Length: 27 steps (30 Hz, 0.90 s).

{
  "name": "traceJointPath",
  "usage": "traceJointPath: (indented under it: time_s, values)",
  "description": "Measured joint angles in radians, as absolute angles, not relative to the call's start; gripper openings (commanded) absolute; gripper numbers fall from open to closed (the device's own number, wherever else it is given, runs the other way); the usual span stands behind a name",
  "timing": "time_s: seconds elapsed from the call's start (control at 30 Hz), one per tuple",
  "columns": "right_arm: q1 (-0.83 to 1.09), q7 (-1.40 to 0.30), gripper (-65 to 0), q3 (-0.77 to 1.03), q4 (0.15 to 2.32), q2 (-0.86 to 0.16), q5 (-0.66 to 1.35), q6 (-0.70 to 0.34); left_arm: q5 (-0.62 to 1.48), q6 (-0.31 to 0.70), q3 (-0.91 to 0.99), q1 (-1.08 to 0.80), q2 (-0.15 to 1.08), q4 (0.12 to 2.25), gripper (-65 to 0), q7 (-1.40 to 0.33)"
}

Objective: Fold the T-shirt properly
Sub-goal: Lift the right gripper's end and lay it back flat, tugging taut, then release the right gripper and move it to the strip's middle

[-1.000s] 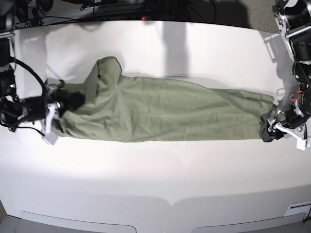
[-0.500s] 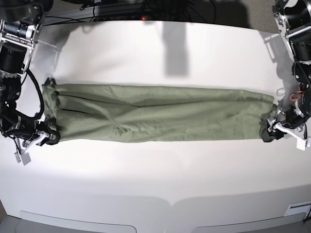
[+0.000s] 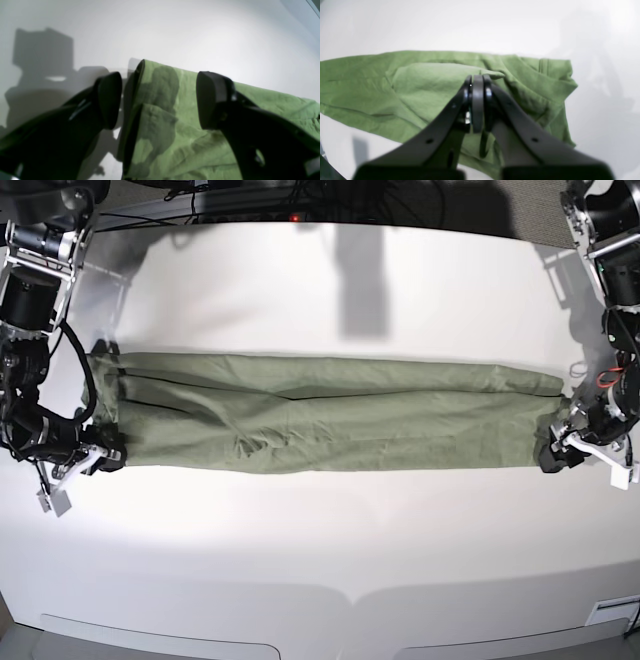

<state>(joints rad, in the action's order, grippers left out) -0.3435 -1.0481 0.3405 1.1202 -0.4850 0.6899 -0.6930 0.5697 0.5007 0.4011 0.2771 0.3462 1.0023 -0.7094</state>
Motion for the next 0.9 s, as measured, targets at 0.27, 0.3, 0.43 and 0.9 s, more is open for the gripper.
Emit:
traceJointPath:
  time_s: [0.27,0.3,0.43,0.9]
  values:
    - [-0.344,-1.048,-44.4,0.340,1.120,-0.488,0.624,-0.693,0.570,0.501,0.401,0.277,0.346,1.002,-19.9,-0.709]
    - [-0.344,-1.048,-44.4,0.340,1.120,-0.492,0.593,-0.693,0.570,0.501,0.401,0.277,0.346,1.002,-19.9,-0.709]
    - [-0.344,-1.044,-44.4,0.340,1.120,-0.521,0.548,-0.693,0.569,0.501,0.401,0.277,0.346,1.002,-19.9,-0.705]
    - [-0.545,-1.032,-44.4,0.399,1.119,-0.587,0.761,-0.691,0.404,0.572,0.401,0.280,0.346,1.029,-20.0,-0.604]
